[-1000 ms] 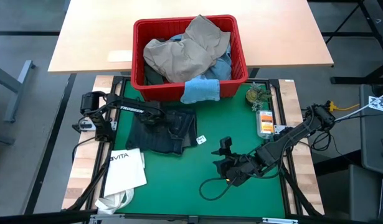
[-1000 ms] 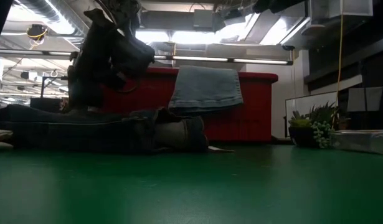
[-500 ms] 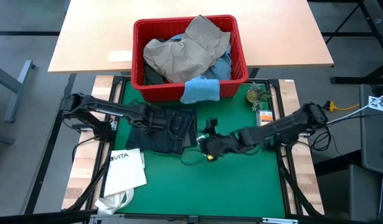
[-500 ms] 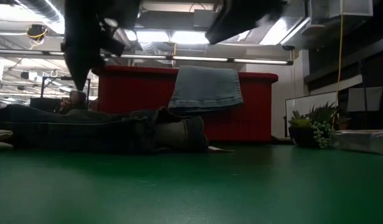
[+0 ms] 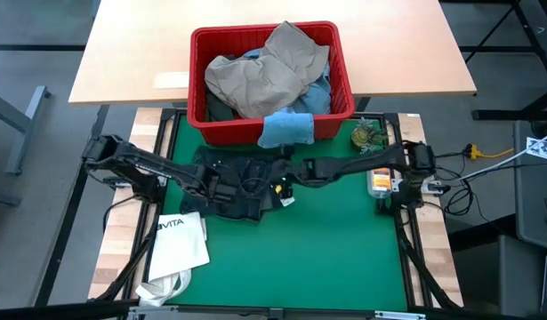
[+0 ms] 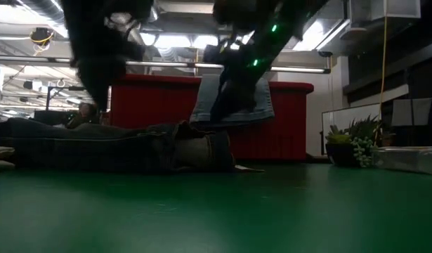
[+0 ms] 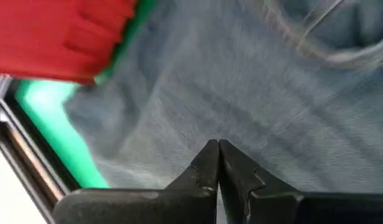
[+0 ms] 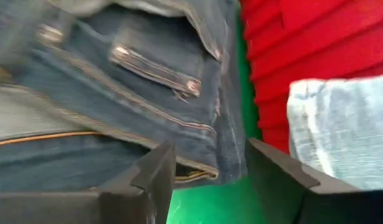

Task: Fold Laundry from Bin
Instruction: Fold the dark blue pants

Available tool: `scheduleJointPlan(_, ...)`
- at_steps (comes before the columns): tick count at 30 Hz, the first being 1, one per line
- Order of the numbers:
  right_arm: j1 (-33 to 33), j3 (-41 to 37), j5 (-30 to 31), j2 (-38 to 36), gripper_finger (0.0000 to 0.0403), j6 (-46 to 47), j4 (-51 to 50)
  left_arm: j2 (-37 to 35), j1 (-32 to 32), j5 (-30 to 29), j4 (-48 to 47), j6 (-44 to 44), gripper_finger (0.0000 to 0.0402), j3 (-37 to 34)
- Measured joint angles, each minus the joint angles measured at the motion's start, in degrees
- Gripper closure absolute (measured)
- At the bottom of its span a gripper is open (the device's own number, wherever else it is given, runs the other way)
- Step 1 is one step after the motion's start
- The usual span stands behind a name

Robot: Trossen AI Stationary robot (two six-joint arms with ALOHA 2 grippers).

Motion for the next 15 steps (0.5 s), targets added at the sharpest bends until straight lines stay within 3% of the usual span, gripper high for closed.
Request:
scheduleJointPlan(10,-6.31,0.01,-8.08,6.09,0.0212,-0.5,4.41,-0.19,-0.76,1.34,14.24,-3.25,0.0399,-18.22)
scheduleJointPlan(15,-7.83,0.28,-8.53,8.8,0.0212,0.72,3.56,-0.38,-0.81,0.22,17.23,-3.23,0.0399,-21.69)
